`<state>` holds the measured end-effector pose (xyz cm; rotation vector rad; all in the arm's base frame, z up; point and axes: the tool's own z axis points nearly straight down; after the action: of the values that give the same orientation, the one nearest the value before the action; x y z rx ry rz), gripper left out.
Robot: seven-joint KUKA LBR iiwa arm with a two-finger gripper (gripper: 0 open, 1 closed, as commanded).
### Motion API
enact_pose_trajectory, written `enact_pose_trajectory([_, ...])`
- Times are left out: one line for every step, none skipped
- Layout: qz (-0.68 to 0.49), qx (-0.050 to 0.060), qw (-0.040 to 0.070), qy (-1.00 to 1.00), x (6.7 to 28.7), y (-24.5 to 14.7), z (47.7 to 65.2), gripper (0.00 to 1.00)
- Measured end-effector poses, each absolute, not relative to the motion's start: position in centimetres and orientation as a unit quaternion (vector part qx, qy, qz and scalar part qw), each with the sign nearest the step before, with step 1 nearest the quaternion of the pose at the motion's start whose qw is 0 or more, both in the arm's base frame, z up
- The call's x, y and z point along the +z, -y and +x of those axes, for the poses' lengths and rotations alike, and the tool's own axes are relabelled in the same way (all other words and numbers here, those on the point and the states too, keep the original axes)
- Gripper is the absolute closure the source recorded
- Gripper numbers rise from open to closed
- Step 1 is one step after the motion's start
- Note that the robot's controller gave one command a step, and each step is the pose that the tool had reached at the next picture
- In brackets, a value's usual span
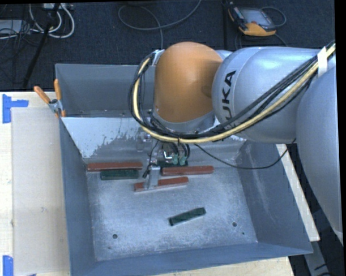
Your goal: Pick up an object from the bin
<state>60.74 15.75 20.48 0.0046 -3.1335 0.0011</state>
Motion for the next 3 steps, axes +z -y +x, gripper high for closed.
enact_pose_trajectory([0.0, 0.0, 0.0, 1.0, 21.0, -15.7, 60.9, 0.0])
enact_pose_trajectory([-0.005, -0.001, -0.002, 1.0, 13.7, -11.8, 61.1, 0.0])
enact_pose_trajectory([-0.025, 0.0, 0.003, 1.0, 13.5, -8.7, 61.7, 0.0])
